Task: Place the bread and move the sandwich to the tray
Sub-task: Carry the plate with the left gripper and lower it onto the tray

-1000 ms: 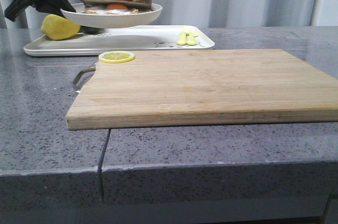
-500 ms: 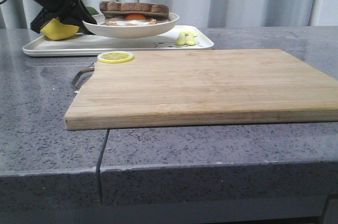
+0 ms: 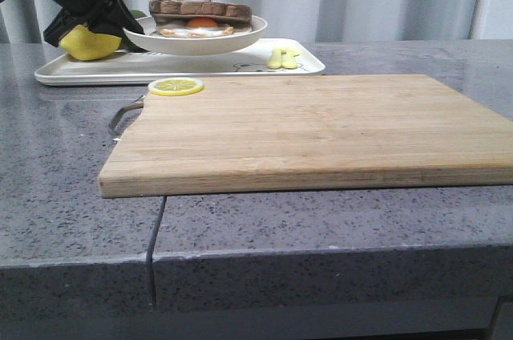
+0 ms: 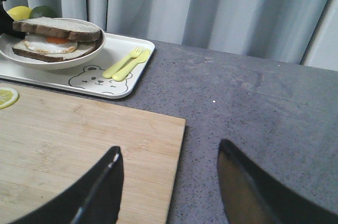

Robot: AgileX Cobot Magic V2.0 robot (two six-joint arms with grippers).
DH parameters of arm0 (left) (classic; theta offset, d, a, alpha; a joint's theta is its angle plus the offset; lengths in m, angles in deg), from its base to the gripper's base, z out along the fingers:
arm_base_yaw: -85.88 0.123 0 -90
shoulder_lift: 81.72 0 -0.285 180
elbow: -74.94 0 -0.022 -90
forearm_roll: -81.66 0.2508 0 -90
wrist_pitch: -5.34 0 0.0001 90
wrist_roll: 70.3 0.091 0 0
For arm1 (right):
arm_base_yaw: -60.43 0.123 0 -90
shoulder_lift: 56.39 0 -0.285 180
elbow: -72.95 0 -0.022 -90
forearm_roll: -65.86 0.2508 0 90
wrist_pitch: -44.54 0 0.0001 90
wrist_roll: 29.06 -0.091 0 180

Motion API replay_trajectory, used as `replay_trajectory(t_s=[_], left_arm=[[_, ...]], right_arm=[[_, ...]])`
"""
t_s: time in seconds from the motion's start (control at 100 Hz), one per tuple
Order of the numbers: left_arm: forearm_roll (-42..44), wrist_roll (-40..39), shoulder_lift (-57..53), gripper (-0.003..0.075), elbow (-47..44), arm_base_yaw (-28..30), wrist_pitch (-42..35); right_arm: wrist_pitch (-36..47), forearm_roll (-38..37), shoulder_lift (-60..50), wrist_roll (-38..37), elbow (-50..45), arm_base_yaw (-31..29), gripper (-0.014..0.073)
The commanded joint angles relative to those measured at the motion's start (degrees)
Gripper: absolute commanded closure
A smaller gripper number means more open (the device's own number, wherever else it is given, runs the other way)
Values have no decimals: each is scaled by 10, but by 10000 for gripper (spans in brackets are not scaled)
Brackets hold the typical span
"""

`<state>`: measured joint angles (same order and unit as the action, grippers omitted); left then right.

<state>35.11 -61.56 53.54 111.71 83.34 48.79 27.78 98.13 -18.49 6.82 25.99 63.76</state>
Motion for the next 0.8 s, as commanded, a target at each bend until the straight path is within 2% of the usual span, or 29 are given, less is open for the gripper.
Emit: replay_trajectory(t_s=[0.0, 0.79], left_arm=[[-45, -2, -41, 740, 24, -2, -27], [-50, -6, -1, 740, 24, -2, -24]], right_arm=[[42, 8, 0, 5, 15, -4, 180], [42, 8, 0, 5, 15, -4, 180]])
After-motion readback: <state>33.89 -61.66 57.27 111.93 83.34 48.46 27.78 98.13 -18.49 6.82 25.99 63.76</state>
